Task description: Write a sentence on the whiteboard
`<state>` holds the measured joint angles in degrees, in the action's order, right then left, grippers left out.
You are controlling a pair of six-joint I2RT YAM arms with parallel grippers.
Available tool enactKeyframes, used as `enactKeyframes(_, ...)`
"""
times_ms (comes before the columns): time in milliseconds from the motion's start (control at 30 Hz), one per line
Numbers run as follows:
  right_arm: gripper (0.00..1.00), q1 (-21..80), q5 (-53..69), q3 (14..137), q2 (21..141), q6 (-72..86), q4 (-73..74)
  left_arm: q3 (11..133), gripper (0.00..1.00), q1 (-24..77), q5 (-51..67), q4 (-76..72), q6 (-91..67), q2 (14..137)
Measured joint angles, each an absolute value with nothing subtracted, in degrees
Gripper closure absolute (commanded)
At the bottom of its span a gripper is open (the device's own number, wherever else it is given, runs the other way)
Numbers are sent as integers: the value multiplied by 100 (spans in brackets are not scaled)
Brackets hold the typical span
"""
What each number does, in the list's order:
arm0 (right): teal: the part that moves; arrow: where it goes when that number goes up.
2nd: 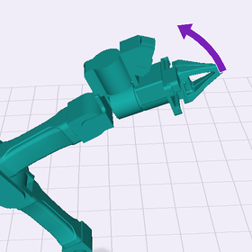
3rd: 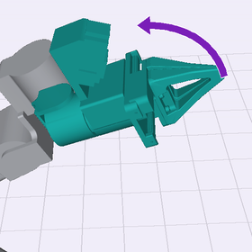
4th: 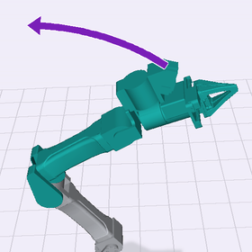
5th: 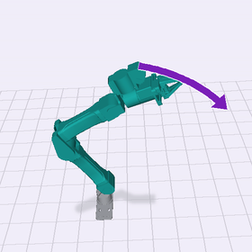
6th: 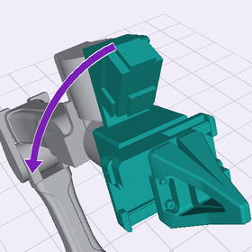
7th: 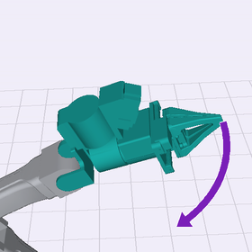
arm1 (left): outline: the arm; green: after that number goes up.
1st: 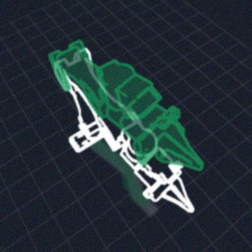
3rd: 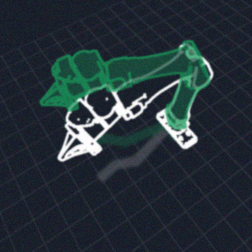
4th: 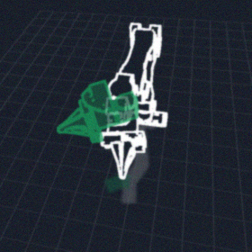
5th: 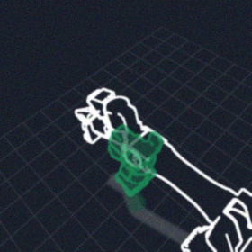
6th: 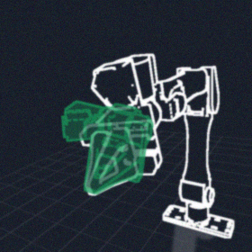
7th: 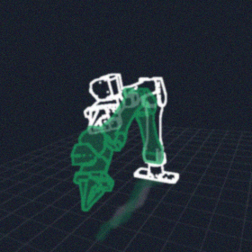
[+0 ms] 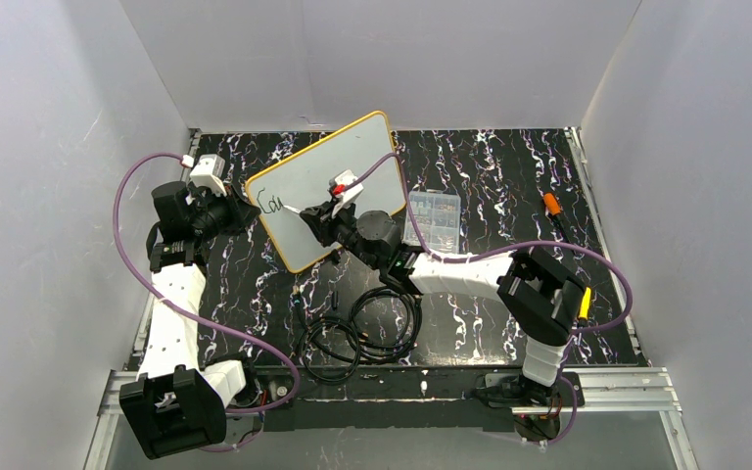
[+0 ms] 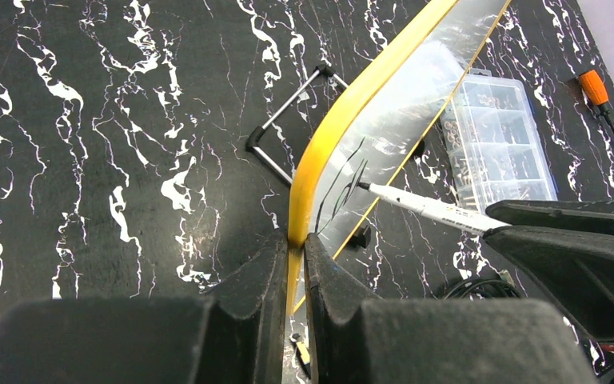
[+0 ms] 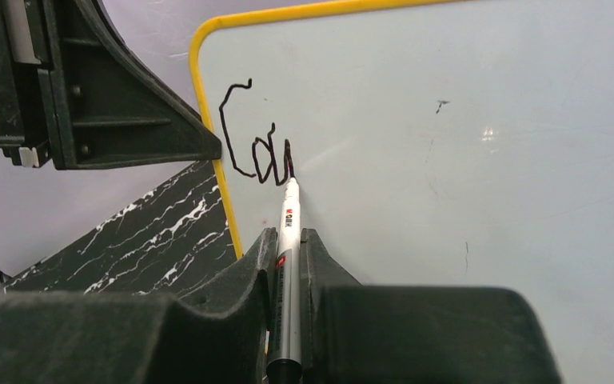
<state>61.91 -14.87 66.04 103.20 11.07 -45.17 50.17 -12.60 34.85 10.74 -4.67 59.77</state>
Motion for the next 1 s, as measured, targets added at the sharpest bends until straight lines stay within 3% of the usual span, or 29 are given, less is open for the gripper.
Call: enactKeyframes(1000,99,6191,-1680,6471,10171,998,-4351,5017,100,-1256,3457,1083,-467,5955)
